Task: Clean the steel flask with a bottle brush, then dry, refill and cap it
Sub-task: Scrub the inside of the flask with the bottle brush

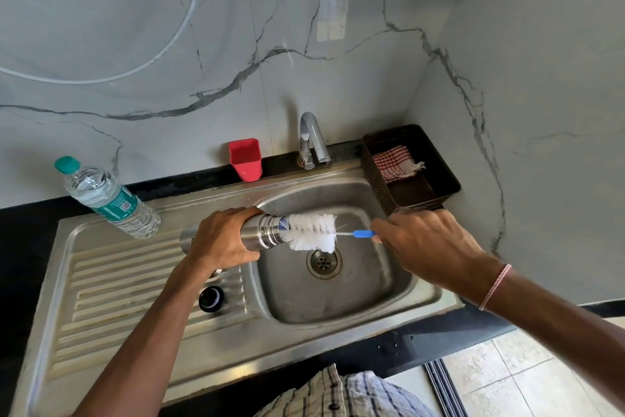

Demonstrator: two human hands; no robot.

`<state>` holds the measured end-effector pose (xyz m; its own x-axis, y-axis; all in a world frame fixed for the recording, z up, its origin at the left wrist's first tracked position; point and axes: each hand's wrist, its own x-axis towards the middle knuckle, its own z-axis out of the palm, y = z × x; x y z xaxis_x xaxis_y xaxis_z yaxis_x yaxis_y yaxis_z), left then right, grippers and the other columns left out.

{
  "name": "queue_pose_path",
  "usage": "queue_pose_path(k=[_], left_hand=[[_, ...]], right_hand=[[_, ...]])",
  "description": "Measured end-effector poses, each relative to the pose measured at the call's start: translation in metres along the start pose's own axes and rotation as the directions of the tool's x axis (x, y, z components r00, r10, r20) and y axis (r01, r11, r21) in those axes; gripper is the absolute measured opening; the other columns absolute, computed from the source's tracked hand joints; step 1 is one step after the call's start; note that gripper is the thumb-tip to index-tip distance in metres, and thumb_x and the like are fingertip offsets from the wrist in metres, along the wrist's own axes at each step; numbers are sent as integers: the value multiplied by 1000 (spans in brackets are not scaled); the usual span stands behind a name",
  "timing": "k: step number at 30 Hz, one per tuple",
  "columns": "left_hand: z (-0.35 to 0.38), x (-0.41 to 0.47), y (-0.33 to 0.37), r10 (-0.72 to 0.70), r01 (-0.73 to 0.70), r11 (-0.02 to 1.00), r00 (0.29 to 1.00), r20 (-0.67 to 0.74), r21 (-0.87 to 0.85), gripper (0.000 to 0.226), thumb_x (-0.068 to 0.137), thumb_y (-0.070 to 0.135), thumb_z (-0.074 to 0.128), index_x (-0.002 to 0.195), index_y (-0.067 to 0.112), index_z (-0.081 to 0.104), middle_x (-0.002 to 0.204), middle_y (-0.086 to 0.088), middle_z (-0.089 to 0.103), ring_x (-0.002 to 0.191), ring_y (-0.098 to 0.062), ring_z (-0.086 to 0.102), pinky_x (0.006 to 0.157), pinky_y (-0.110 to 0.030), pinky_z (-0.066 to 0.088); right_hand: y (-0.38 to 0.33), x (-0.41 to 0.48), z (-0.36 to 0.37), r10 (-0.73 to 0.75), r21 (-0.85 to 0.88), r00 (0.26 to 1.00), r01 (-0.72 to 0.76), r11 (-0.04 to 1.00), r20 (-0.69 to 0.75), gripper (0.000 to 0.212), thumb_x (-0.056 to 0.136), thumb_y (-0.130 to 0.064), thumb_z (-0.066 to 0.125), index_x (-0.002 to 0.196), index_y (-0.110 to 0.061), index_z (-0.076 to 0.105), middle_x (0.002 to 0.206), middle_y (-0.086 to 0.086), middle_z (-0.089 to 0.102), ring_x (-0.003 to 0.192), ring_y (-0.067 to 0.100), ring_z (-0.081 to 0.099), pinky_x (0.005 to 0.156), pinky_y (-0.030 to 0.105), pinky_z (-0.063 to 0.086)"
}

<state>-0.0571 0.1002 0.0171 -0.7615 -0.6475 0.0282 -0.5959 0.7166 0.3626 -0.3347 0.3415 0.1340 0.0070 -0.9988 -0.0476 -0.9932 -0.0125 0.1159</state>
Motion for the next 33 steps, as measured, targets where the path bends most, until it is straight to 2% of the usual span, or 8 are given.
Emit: queue_pose_path(k=[4, 8, 14, 17, 19, 22, 26, 33], left_hand=[[0, 3, 3, 22, -22, 1000, 1000, 7, -2, 70, 48, 45, 87, 115, 38, 66, 100, 14, 74, 84, -18, 69, 73, -33, 54], [0, 6, 9, 67, -67, 998, 998, -15, -2, 68, 48, 41, 89, 112, 37, 67, 97, 14, 74, 82, -16, 69, 72, -30, 51], [9, 6, 19, 202, -202, 979, 979, 19, -10, 71, 52, 47, 86, 119, 35, 65, 103, 15, 74, 89, -13, 70, 86, -37, 54], [11, 3, 19, 192, -192, 981, 981, 31, -5, 72, 52, 48, 86, 120, 35, 65, 103, 14, 74, 89, -14, 70, 84, -37, 55], [11, 1, 17, 166, -165, 986, 985, 45, -10, 71, 52, 48, 85, 120, 37, 65, 102, 14, 74, 88, -14, 70, 81, -37, 56], [9, 0, 15, 124, -122, 991, 992, 38, -56, 69, 52, 46, 86, 118, 37, 67, 100, 14, 74, 86, -15, 70, 76, -33, 55], [9, 2, 19, 175, -174, 983, 984, 20, -60, 68, 51, 43, 88, 116, 35, 67, 99, 13, 75, 84, -15, 70, 77, -34, 55], [12, 12, 34, 265, -264, 963, 964, 11, -61, 69, 53, 47, 83, 118, 35, 65, 100, 14, 73, 87, -14, 68, 85, -34, 50]], right_hand=[[-4, -4, 2, -28, -54, 996, 24, 998, -80, 9, 91, -19, 66, 100, -20, 63, 51, -5, 42, 35, 16, 25, 39, 25, 19], [-10, 6, 7, 42, 296, 985, -91, 951, 166, 24, 106, -38, 44, 92, -27, 59, 66, -5, 56, 51, 12, 48, 53, 29, 35], [-15, 27, 0, 9, 674, 777, -552, 491, 630, 34, 105, -37, 52, 80, -23, 71, 56, -3, 42, 44, 15, 32, 45, 25, 28], [-27, 25, -5, 113, 554, 882, -381, 740, 457, 23, 105, -38, 49, 89, -26, 61, 66, -7, 52, 56, 16, 50, 55, 28, 36], [-38, 16, 0, 112, 164, 986, -131, 978, 121, 9, 104, -29, 47, 100, -27, 55, 73, -4, 58, 60, 20, 57, 54, 30, 35], [-44, 4, 6, -40, -153, 997, 30, 988, -67, 32, 93, -11, 31, 97, -16, 62, 66, 2, 57, 47, 23, 53, 47, 29, 22], [-44, 11, 12, 16, 69, 998, -20, 997, 67, 15, 105, -25, 40, 107, -24, 55, 64, -4, 51, 47, 21, 50, 44, 31, 33], [-50, 46, 8, 144, 687, 834, -525, 503, 533, 30, 102, -37, 54, 89, -17, 72, 67, -1, 57, 54, 13, 47, 48, 25, 36]])
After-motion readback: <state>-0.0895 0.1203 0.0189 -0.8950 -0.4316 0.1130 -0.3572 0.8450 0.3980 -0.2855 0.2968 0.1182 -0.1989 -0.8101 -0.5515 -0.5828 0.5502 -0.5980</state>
